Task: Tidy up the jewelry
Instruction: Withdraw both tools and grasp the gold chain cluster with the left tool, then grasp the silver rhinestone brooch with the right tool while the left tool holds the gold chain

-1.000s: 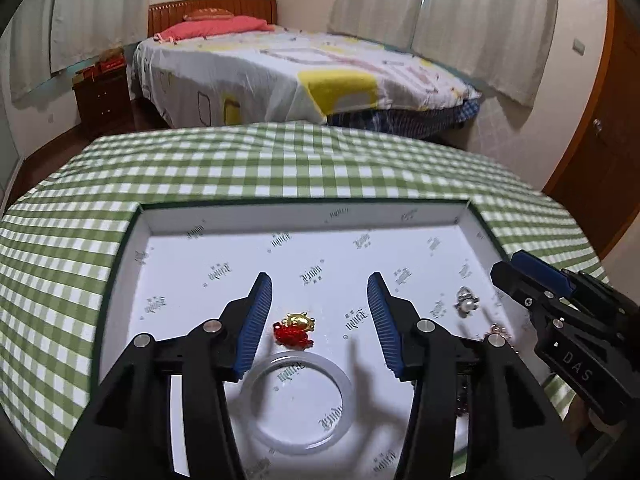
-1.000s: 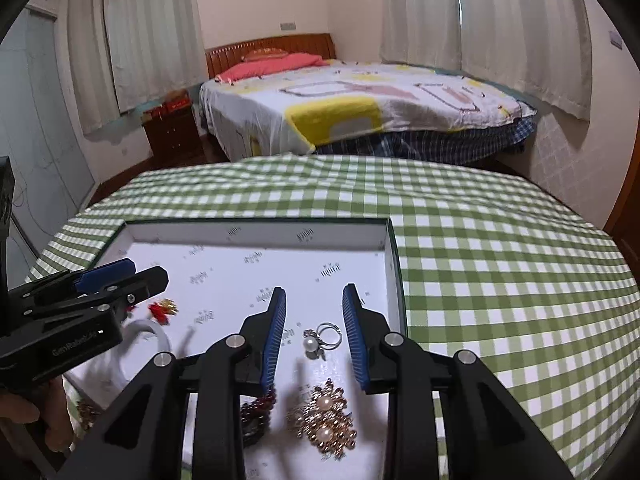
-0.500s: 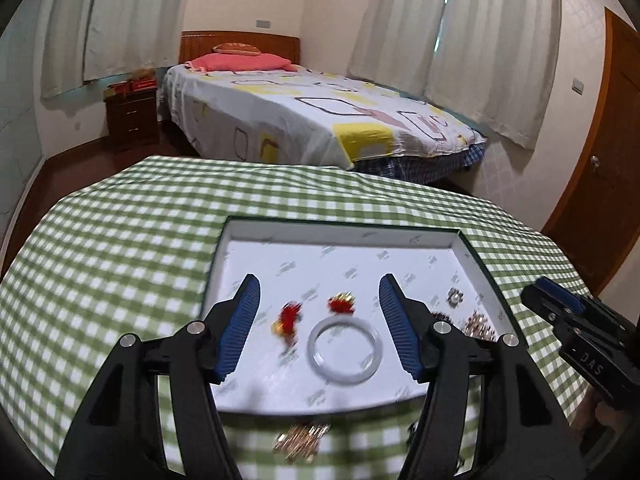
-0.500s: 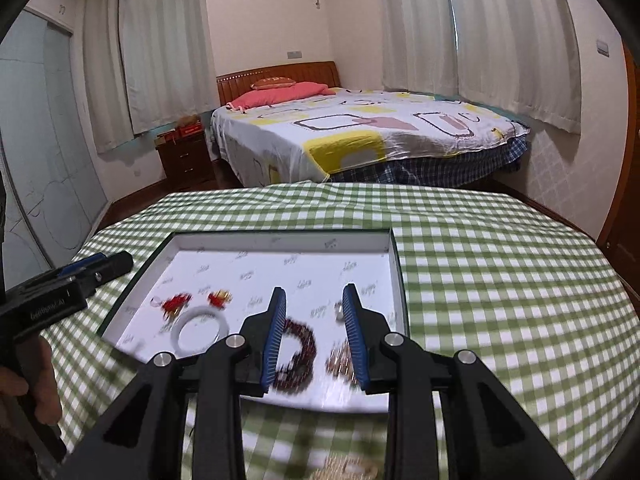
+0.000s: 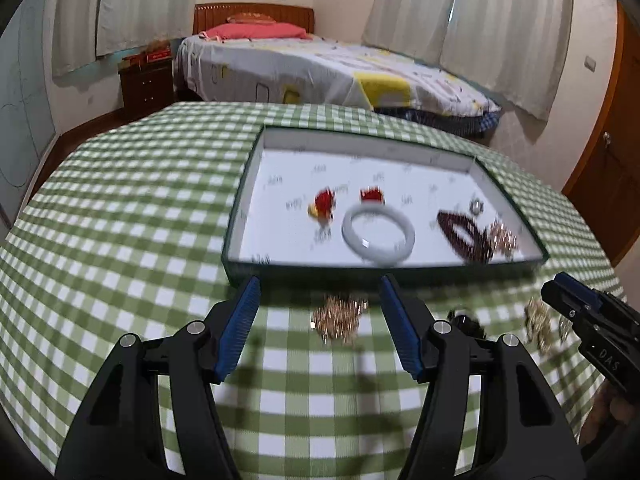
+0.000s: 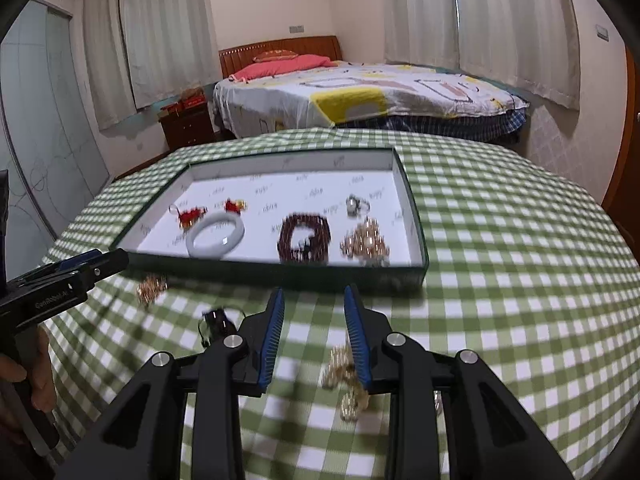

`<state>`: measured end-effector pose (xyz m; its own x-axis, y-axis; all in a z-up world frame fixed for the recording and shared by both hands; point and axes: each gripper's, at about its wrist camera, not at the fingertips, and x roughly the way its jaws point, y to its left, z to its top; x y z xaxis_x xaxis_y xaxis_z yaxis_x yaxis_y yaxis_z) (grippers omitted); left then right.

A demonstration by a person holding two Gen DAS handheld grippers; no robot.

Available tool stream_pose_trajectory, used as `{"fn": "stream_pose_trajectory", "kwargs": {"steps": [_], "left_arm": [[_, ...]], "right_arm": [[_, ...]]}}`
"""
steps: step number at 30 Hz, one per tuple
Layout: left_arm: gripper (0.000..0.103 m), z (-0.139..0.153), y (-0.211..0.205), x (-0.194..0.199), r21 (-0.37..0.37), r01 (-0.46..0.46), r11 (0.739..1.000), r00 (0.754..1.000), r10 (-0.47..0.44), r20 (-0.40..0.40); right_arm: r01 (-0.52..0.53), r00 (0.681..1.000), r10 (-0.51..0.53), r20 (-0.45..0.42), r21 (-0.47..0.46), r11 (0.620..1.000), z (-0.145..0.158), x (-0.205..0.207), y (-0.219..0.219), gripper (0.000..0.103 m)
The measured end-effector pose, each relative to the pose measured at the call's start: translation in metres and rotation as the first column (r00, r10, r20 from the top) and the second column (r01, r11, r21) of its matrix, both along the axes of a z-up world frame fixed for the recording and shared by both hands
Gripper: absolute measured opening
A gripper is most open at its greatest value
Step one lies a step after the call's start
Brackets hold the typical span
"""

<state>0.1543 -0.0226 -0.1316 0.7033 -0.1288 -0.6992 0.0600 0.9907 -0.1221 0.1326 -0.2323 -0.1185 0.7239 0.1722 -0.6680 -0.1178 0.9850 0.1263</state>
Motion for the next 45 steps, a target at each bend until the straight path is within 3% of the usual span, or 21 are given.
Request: {"fn": "stream_pose_trajectory", "kwargs": {"steps": [16, 19, 22, 24, 45], "left_arm": [[0.056, -0.031, -0.014, 0.028, 0.017, 0.027, 0.999, 0.993, -0.025, -0.112], [0.045, -0.031, -0.015, 0.032, 0.039, 0.030, 0.999, 0.994, -0.025, -0.111], [0.024, -0.031, -0.013, 0.031, 0.030, 0.043, 0.999, 0.993, -0.039, -0.109], [0.017, -0.031, -0.013, 0.030, 0.021, 0.056, 0.998, 0.993, -0.053, -0.110], [0.013, -0.014, 0.005, -0.007, 0.009, 0.039, 0.999, 0.998, -0.039, -0.058]], "right_arm": [[0.022, 0.999, -0.021, -0.036, 0.013, 1.000, -0.016, 0.000, -0.011, 0.032], [0.020, 0.999, -0.020, -0.037, 0.014, 1.000, -0.017, 0.001, -0.011, 0.032], [0.020, 0.999, -0.019, -0.040, 0.015, 1.000, -0.017, 0.002, -0.010, 0.032], [0.018, 0.999, -0.017, -0.042, 0.016, 1.000, -0.018, 0.002, -0.010, 0.032], [-0.079, 0.996, 0.080, -0.048, 0.017, 0.997, -0.017, -0.001, 0.024, 0.032]]}}
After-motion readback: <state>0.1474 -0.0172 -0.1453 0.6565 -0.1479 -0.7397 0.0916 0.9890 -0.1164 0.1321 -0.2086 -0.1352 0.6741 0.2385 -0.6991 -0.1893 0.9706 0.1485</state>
